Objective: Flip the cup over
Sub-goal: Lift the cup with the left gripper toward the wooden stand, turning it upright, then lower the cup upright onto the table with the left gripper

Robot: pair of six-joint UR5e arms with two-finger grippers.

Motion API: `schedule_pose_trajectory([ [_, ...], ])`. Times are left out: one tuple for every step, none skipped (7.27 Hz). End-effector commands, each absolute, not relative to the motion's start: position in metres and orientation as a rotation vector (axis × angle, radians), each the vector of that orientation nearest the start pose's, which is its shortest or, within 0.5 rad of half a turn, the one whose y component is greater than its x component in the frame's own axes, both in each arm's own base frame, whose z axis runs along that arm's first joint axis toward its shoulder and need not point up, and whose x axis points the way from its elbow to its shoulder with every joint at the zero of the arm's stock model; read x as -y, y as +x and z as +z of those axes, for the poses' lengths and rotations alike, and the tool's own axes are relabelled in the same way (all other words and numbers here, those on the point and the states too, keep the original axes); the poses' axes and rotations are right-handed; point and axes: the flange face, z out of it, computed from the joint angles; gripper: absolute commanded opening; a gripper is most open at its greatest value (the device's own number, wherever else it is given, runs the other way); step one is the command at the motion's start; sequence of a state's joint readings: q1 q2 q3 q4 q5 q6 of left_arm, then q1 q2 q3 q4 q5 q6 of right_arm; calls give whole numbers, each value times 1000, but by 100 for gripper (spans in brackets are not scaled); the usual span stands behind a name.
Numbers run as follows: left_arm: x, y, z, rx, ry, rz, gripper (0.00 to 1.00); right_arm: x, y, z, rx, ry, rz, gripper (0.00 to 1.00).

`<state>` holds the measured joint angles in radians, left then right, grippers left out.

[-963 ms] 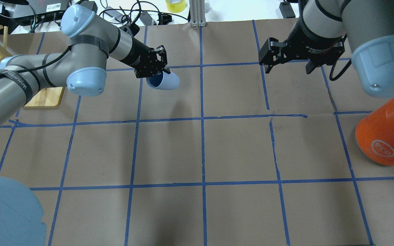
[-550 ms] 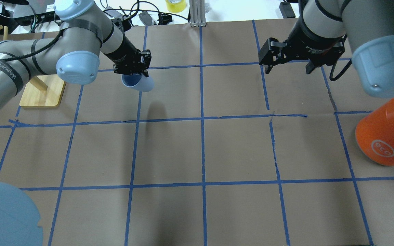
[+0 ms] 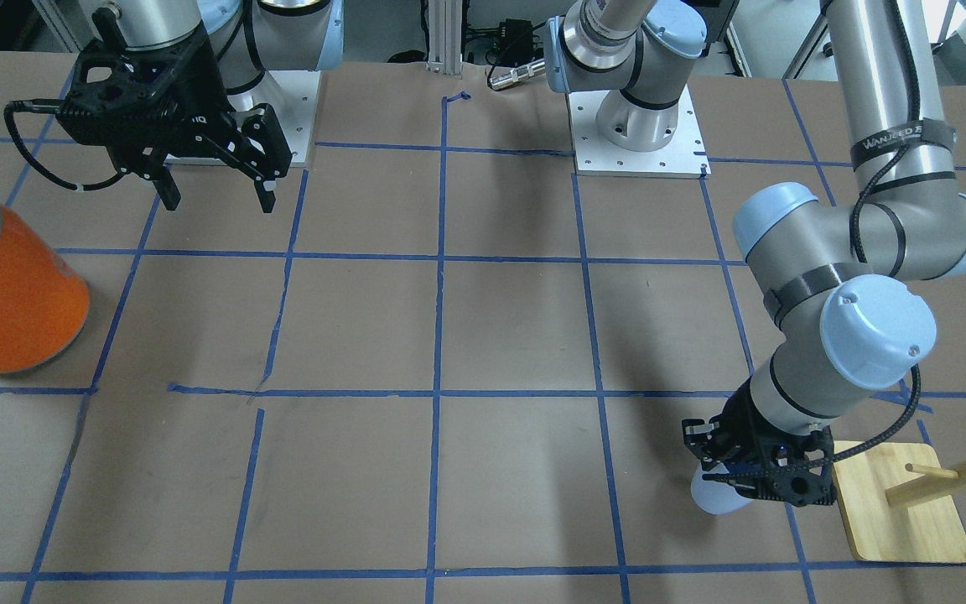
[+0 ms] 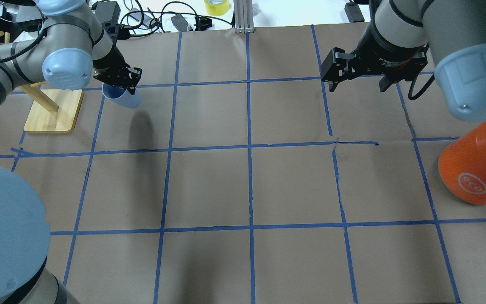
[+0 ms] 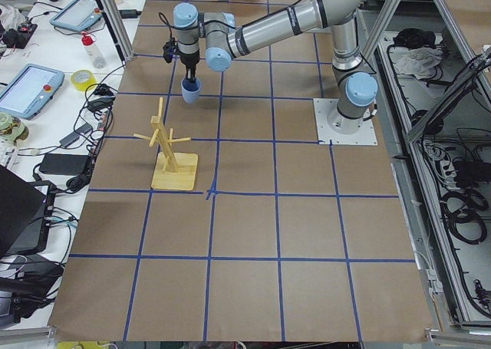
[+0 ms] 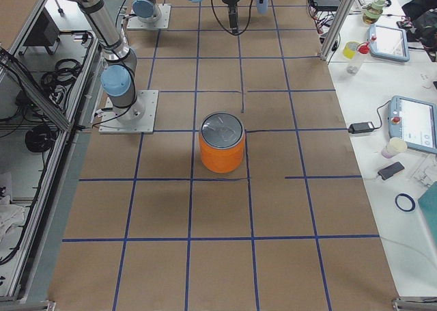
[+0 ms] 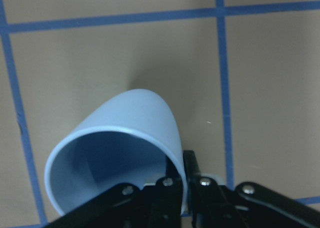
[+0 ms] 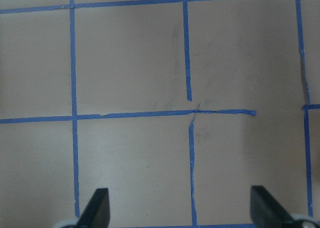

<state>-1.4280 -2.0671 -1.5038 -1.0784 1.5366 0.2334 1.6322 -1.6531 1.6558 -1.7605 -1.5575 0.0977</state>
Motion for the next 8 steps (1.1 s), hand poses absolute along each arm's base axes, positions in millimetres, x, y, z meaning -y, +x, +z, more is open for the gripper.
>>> schedule_pose_trajectory([
  [685, -38, 253, -3156, 211, -65, 0, 464, 163, 505, -3102, 53, -284, 100],
  [683, -37, 245, -3140, 217, -35, 0, 464, 164, 505, -3099, 50, -283, 100],
  [682, -35, 241, -3119, 220, -17, 6, 464, 163, 505, -3100, 53, -284, 100],
  [683, -42, 247, -3117, 232, -24, 31, 464, 163, 505, -3102, 51, -284, 100],
  [684, -45, 249, -3116, 237, -31, 60, 464, 163, 505, -3102, 51, -284, 100],
  [683, -46, 254, -3115, 232, -41, 71, 464, 163, 505, -3102, 51, -284, 100],
  [682, -52, 264, -3111, 246, -64, 75, 464, 163, 505, -3102, 53, -284, 100],
  [679, -61, 275, -3107, 257, -85, 76, 464, 163, 505, -3102, 51, -284, 100],
])
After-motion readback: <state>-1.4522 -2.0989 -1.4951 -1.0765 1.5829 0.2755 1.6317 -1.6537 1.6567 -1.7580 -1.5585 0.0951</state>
